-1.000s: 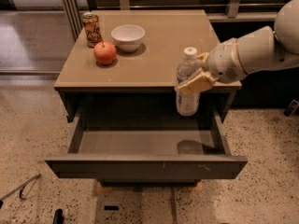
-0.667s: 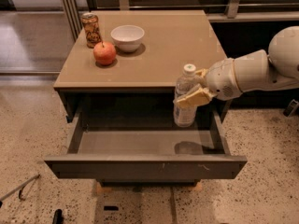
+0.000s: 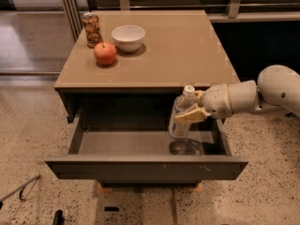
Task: Place blue plastic bottle into top drawer
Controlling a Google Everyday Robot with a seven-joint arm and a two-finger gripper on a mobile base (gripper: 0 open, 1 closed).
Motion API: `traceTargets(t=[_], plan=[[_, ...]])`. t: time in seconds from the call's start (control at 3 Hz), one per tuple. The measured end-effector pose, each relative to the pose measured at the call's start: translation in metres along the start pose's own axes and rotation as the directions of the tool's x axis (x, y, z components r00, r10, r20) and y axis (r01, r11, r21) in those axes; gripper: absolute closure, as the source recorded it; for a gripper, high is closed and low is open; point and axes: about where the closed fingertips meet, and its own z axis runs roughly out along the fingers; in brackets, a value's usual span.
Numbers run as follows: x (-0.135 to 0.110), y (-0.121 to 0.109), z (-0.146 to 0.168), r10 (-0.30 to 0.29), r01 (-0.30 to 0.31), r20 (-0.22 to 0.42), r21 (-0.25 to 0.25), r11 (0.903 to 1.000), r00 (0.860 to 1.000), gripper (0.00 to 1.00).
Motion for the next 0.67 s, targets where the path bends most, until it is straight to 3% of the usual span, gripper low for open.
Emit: traceTargets(t=[0.67], plan=[[0.015,0.006,0.017,-0.013,0.013,-0.021,-0.018,0.9997,1.0,1.0]])
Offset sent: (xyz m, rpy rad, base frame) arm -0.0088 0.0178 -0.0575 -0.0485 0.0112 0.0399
